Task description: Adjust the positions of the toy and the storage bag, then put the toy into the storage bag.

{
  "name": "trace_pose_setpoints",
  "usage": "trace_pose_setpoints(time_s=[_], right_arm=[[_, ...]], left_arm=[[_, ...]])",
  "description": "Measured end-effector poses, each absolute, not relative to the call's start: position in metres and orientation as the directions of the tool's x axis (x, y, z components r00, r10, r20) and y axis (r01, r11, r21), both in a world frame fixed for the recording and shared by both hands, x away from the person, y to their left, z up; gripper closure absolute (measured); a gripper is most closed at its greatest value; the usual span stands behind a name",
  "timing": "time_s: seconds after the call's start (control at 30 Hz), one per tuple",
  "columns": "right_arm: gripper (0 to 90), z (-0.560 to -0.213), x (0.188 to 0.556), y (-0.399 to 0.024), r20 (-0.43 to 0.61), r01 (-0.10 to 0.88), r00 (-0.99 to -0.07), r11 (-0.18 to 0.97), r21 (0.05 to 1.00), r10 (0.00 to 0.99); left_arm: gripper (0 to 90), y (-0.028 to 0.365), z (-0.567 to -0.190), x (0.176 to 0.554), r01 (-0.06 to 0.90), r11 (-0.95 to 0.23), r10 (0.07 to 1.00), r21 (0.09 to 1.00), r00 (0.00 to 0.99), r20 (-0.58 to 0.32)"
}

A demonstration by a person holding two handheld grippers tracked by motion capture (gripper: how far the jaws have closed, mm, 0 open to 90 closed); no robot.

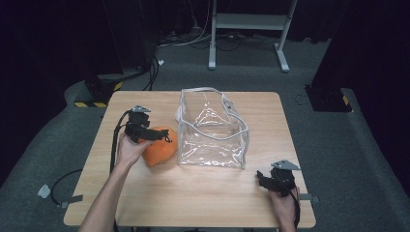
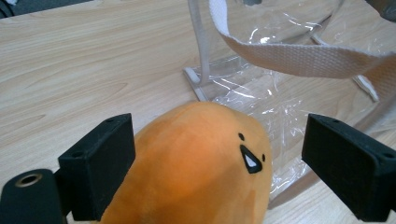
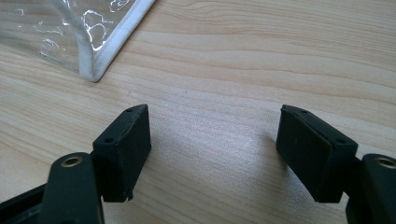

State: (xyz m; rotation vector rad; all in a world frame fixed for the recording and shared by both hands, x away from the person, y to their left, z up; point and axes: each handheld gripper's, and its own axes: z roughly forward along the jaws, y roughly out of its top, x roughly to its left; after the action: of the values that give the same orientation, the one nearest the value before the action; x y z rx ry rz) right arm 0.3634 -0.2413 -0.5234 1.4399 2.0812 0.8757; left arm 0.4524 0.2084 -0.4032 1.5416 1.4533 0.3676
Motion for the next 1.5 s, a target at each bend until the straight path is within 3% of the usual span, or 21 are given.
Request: trace_pose_setpoints(time_s=[0.6, 0.93, 1.13, 1.5], right_arm=[[26.0, -0.523, 0.364, -0.241, -0.015, 0.645, -0.347, 0.250, 0.722, 0.938], [26.0, -0.523, 0.364, -0.241, -0.015, 0.645, -0.347, 0.250, 0.722, 0.938], [26.0, -0.523, 0.364, -0.241, -0.015, 0.645, -0.347, 0.250, 0.722, 0.938], [26.0, -0.523, 0.363, -0.241, -0.014, 0.645, -0.349, 0.251, 0.722, 0.937]], left_arm=[[3.7, 0.199, -0.419, 0.479, 0.679, 0.087, 0.896, 0.729, 0.267, -0.355], [8.5, 0.193, -0.428, 0.484, 0.689, 0.083, 0.893, 0.720, 0.269, -0.360], [11.0, 0.188, -0.434, 0.486, 0.682, 0.050, 0.912, 0.730, 0.266, -0.312], [25.9, 0.191, -0.443, 0.484, 0.690, 0.020, 0.915, 0.724, 0.279, -0.292]])
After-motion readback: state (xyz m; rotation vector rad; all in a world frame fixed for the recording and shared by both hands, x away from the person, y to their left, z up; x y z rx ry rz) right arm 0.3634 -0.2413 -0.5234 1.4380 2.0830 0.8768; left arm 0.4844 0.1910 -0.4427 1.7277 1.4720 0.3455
